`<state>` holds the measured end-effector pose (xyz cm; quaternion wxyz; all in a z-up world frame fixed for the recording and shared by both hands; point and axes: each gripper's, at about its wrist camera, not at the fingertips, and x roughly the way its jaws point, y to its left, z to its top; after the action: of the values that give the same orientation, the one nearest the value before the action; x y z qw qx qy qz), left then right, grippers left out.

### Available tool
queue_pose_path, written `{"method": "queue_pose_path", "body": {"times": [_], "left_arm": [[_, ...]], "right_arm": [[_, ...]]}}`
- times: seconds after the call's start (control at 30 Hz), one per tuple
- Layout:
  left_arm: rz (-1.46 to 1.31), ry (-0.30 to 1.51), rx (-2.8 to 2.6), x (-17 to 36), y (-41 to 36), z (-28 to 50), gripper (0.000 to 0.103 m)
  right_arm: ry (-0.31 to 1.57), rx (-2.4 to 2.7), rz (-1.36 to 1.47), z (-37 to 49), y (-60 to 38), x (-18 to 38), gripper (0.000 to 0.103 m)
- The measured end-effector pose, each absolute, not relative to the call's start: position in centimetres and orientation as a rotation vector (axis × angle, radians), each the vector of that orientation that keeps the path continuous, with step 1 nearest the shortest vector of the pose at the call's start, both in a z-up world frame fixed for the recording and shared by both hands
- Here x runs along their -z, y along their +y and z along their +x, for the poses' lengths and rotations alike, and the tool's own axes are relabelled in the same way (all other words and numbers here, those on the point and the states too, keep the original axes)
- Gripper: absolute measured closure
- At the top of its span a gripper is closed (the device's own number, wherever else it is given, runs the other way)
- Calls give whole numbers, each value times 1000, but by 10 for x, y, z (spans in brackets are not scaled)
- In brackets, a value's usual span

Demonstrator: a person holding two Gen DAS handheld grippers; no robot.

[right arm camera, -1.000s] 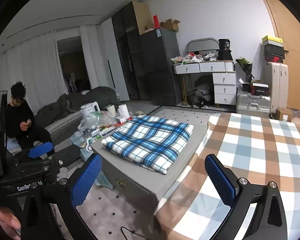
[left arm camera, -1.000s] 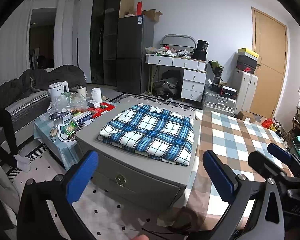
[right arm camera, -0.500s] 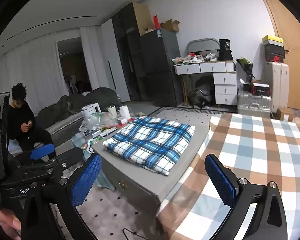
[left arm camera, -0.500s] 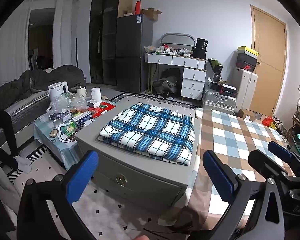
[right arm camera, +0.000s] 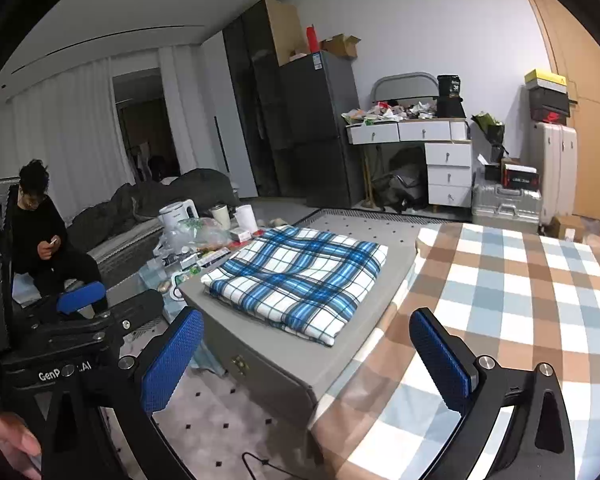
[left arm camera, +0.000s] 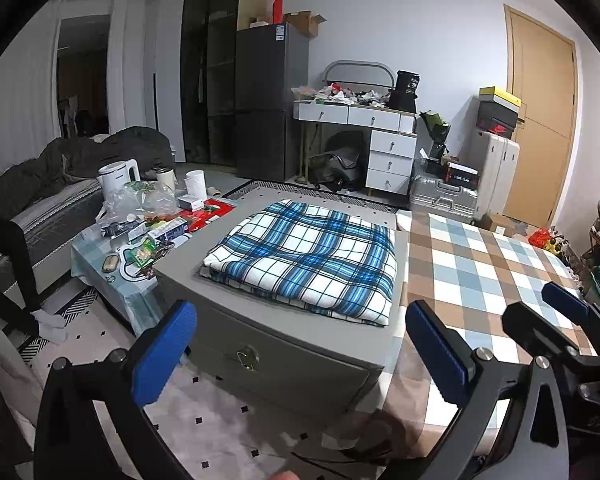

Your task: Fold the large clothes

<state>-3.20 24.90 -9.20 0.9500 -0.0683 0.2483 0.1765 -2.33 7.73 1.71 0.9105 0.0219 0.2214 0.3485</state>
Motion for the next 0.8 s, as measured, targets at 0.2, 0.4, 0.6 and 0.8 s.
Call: {"method": "queue_pose_path", "body": {"times": [0.2, 0.4, 0.6, 0.8], "left_arm": [[-141, 508, -358, 92, 251, -32, 1], [-134, 514, -351, 93, 250, -31, 1], [-132, 514, -352, 94, 249, -30, 1], [-128, 502, -357, 92, 249, -32, 1]], "right_arm": [[455, -725, 56, -25, 75, -18, 0], [474, -740, 75, -25, 74, -18, 0], [460, -734, 56, -28, 76, -19, 0], [460, -728, 56, -31, 75, -18, 0]]}}
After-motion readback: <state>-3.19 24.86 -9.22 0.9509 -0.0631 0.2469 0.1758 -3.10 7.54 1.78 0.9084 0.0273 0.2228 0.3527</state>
